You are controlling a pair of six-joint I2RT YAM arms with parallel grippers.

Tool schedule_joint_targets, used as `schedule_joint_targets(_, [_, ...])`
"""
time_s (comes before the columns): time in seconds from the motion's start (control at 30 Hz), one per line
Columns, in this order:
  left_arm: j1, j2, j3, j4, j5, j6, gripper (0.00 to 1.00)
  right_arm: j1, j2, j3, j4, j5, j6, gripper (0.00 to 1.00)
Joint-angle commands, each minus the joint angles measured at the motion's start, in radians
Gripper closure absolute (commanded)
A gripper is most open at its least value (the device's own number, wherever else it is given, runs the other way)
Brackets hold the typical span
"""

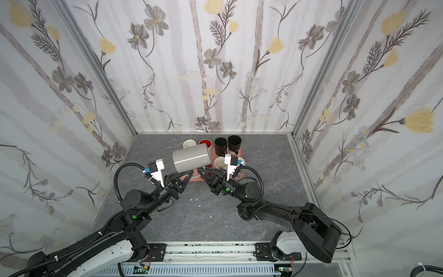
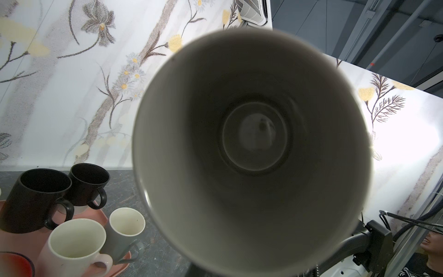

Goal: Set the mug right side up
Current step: 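Close the left gripper on the grey mug's rim while the right gripper releases, then carry the grey mug upright onto the tray's near corner with the left gripper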

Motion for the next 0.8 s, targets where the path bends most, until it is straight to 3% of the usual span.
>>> schedule_joint_targets(0.0, [0.001,-0.009,0.027,0.005,-0.03,0.023,1.0,0.003,0.004,0.001,0.103,-0.029,0.032,0.99])
schedule_joint_targets(0.07, [0.001,-0.016,0.039,-0.034,-0.047,0.029,1.0,0.003,-0.001,-0.009,0.094,-0.019,0.03,0.87])
schedule_joint_targets(0.2, [0.0,-0.032,0.078,-0.156,-0.093,0.037,1.0,0.001,-0.04,-0.049,0.032,0.027,-0.004,0.43])
schedule_joint_targets(0.3, [0.001,-0.05,0.098,-0.26,-0.129,0.043,1.0,-0.006,-0.093,-0.091,-0.044,0.069,-0.041,0.29])
schedule_joint_targets(0.43, [0.001,-0.063,0.161,-0.447,-0.185,0.062,1.0,-0.015,-0.199,-0.132,-0.217,0.15,-0.109,0.22])
schedule_joint_targets(0.57, [0.001,-0.046,0.274,-0.707,-0.294,0.086,1.0,-0.017,-0.326,-0.134,-0.523,0.306,-0.193,0.2])
schedule_joint_targets(0.77, [0.001,0.11,0.474,-1.118,-0.489,0.09,1.0,-0.022,-0.46,-0.151,-0.76,0.484,-0.256,0.18])
